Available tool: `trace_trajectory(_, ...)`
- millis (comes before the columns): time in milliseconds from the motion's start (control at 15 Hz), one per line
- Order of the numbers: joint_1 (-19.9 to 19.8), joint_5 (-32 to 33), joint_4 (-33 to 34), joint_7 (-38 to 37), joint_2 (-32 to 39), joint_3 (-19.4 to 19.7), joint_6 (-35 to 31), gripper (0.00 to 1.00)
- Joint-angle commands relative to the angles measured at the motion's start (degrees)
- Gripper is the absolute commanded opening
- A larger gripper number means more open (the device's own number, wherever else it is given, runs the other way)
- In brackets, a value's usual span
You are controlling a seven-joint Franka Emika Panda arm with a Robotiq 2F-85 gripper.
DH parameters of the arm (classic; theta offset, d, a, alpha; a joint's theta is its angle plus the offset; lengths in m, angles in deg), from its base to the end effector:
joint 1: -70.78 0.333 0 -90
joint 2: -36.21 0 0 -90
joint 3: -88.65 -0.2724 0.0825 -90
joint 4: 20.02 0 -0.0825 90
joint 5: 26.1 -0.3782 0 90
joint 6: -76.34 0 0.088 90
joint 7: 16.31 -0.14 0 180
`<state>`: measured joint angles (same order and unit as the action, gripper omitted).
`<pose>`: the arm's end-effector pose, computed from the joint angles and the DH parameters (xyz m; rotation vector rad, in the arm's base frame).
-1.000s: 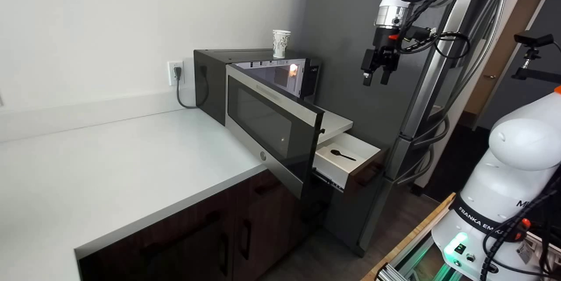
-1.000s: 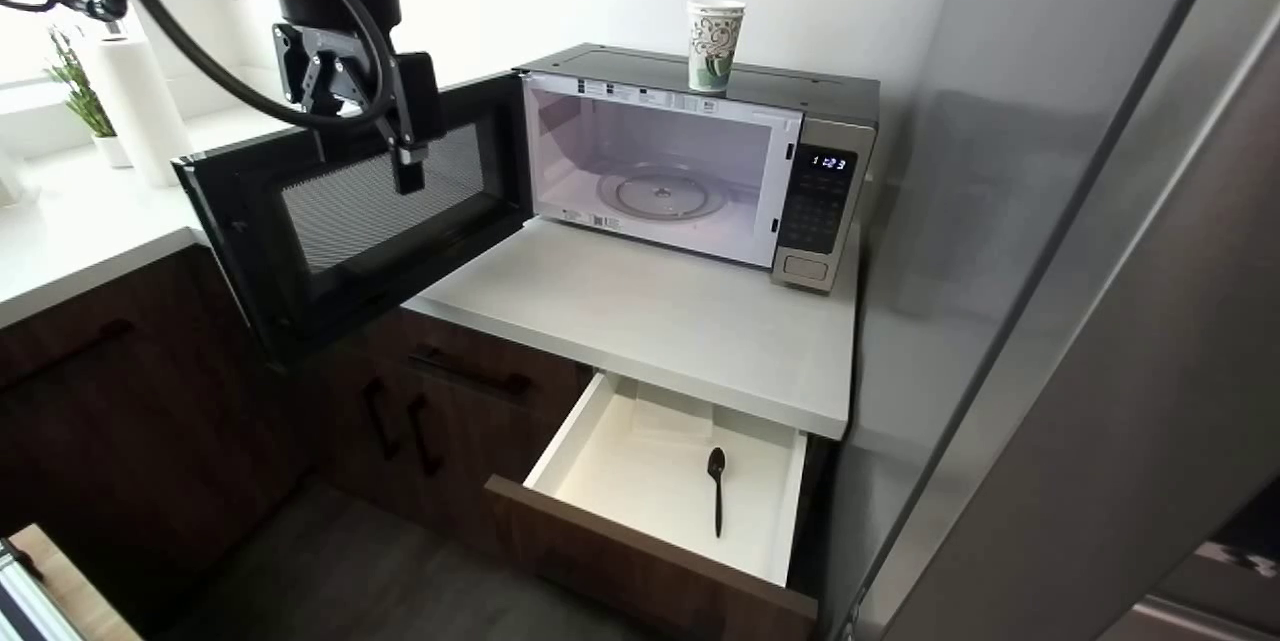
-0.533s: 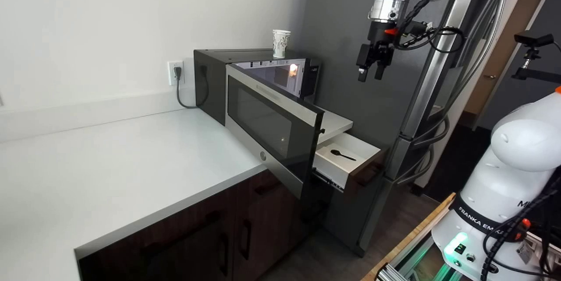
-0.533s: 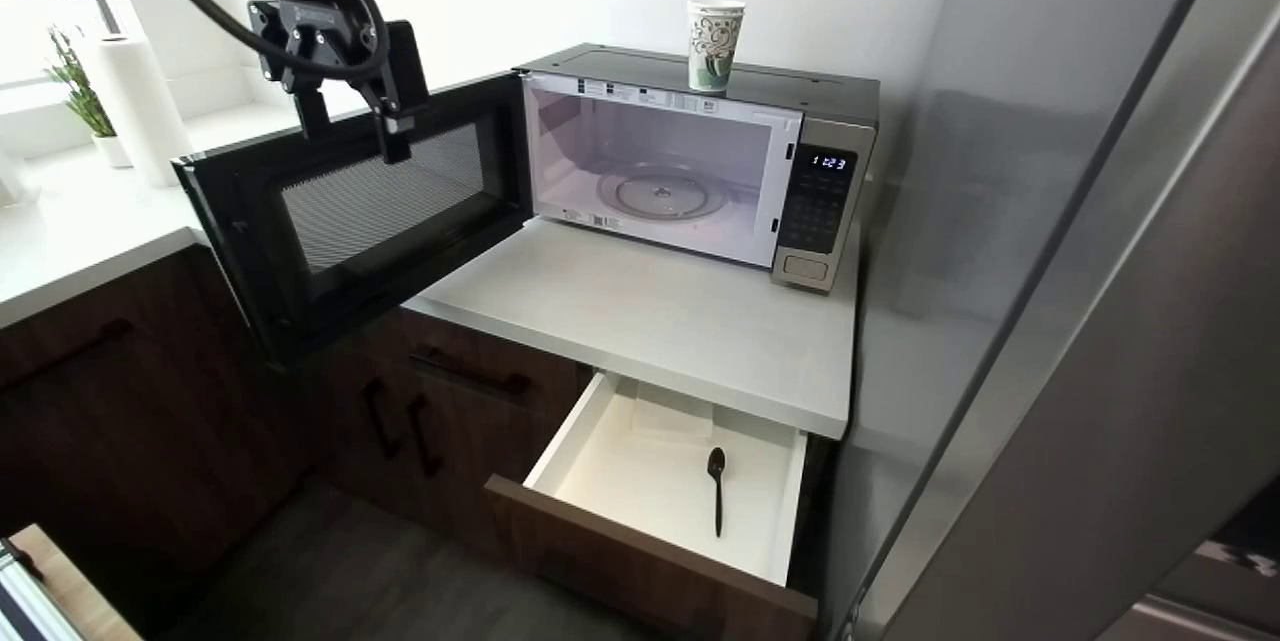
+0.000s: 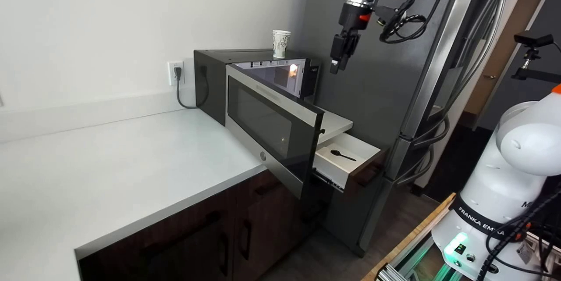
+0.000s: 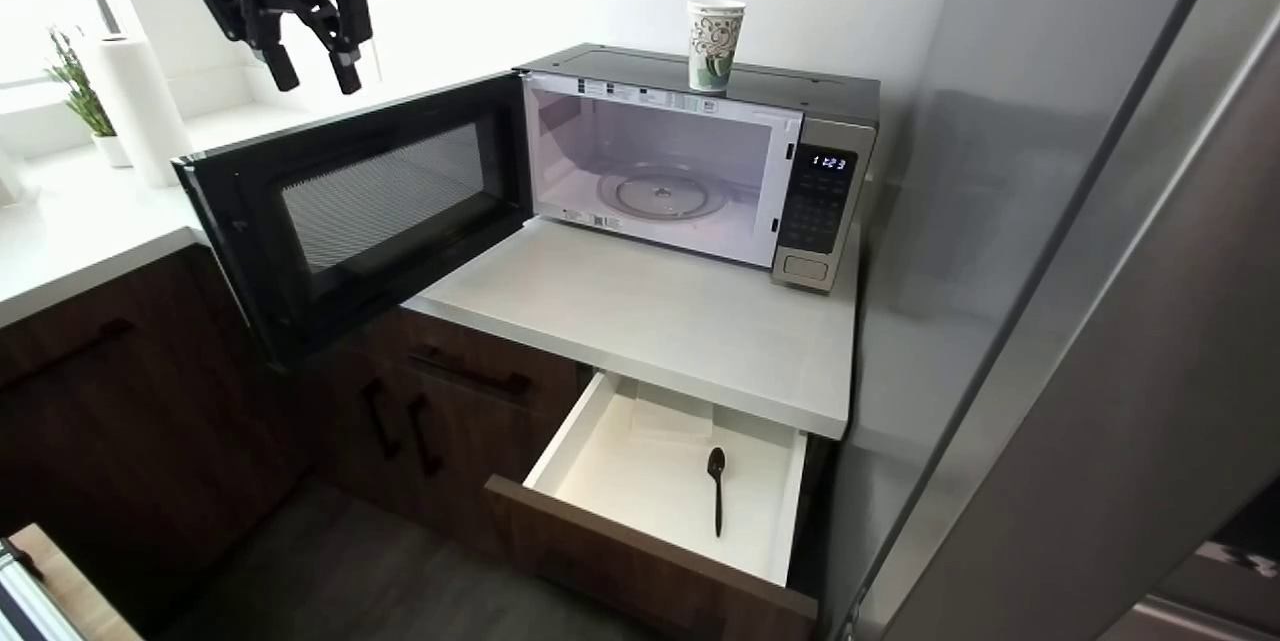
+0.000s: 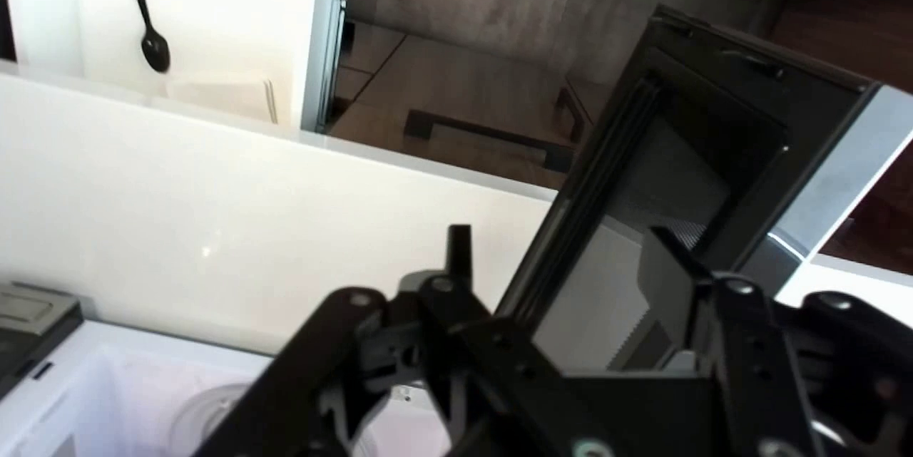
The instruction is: Close the microwave door
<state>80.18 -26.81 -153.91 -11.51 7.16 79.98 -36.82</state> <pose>0.4124 0.1374 0.4657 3.0312 0.5852 0.2260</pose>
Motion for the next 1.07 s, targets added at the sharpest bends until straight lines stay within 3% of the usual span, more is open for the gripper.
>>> trace_trajectory(0, 3.46, -0.10, 4.83, 5.66, 6.66, -0.93, -3.52, 0.33)
trace_trajectory(333, 7.33, -0.43, 10.21, 13.64, 14.47, -2.90, -5.69, 0.00)
trace_trajectory(667, 9.16, -0.73, 12.35, 20.03, 20.04, -4.72, -10.42, 0.00)
trace_trajectory(1000, 8.87, 0.31, 13.06, 22.21, 22.79, -5.62, -10.43, 0.00)
